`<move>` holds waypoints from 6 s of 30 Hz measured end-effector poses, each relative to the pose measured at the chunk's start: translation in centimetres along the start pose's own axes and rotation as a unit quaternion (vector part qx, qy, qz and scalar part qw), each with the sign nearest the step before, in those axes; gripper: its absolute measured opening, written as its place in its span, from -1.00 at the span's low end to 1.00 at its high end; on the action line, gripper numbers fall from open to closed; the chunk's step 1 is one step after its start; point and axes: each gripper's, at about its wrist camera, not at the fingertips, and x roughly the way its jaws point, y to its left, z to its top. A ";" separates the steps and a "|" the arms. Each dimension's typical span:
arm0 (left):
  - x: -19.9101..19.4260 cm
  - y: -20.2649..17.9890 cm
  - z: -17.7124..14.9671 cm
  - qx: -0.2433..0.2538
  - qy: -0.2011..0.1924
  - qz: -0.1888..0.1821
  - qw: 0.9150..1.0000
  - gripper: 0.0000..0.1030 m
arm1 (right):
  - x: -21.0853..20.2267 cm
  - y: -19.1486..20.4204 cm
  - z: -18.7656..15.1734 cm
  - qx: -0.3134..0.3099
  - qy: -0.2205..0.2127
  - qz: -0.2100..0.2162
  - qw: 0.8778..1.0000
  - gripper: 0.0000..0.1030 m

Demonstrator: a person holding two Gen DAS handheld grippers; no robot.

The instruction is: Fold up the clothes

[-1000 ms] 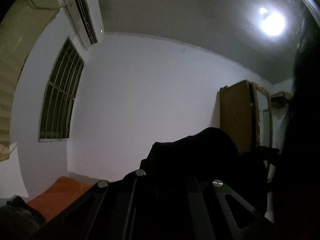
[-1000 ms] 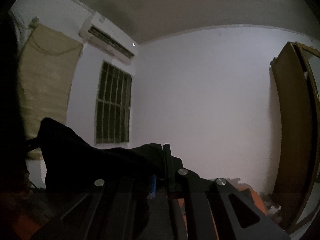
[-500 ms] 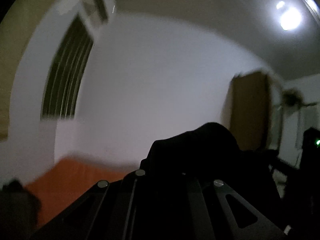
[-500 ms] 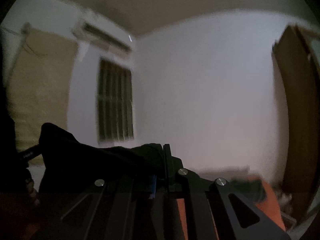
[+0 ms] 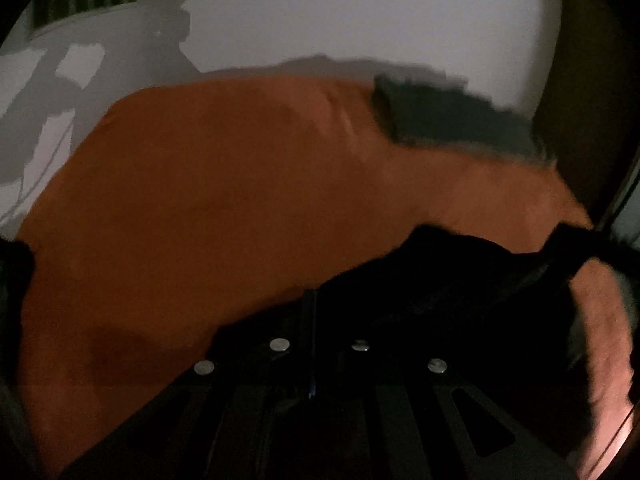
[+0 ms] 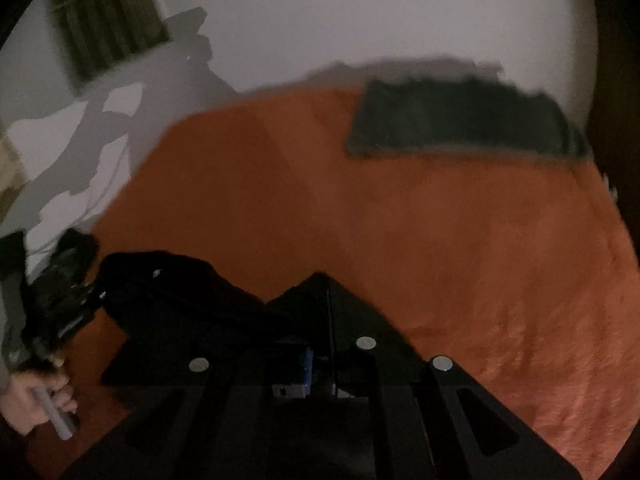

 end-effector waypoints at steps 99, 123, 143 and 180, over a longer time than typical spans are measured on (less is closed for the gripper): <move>-4.5 4.7 -6.2 0.194 0.043 0.024 0.980 0.10 | 7.2 -6.7 2.2 -0.256 0.076 -0.008 0.964 0.44; -3.5 11.9 -9.4 0.092 0.032 0.018 0.995 0.11 | 8.7 -8.4 10.5 -0.156 0.033 -0.078 0.984 0.12; -5.9 11.1 -13.3 0.016 0.056 0.088 0.994 -0.94 | 6.8 -14.1 0.2 -0.042 0.132 -0.074 0.988 -0.19; -23.3 12.2 -27.2 -0.070 0.121 -0.093 0.986 -0.16 | -5.0 -4.6 -16.0 0.133 0.114 0.094 0.980 -0.03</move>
